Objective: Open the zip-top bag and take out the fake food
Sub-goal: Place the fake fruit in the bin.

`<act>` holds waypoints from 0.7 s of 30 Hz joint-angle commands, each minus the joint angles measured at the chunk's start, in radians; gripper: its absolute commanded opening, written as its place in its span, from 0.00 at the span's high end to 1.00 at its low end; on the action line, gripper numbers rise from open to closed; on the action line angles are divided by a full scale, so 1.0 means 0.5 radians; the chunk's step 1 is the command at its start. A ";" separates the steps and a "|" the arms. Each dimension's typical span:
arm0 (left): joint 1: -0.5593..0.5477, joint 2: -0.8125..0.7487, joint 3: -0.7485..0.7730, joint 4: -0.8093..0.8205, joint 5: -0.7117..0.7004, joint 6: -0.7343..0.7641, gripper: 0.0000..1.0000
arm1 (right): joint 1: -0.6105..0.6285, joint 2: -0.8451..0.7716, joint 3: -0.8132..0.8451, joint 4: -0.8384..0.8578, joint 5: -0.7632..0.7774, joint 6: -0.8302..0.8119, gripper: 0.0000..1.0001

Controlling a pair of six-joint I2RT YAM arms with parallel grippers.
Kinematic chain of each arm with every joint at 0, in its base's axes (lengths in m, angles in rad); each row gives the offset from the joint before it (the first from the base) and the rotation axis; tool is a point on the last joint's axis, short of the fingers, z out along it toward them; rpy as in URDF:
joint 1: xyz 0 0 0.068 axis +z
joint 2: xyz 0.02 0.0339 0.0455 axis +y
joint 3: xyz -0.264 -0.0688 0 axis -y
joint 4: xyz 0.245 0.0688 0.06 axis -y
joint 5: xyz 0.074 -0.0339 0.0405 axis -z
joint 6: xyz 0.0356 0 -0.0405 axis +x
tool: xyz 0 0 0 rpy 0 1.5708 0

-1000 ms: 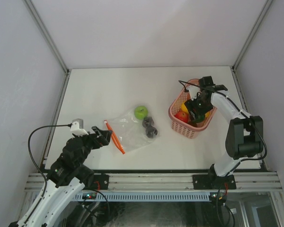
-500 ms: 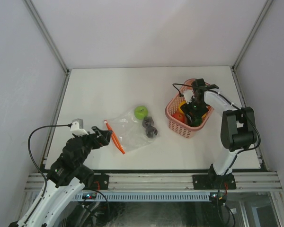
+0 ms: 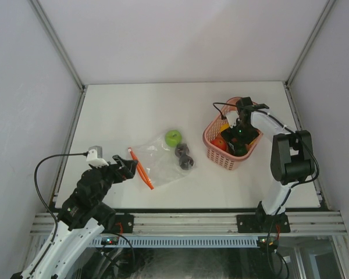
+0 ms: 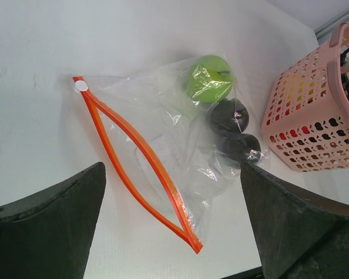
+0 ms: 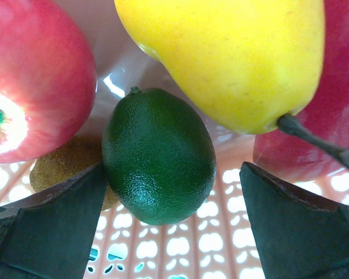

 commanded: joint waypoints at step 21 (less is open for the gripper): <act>0.011 0.002 0.048 0.017 0.024 -0.093 0.00 | -0.140 -0.446 0.095 -0.061 -0.277 -0.016 0.00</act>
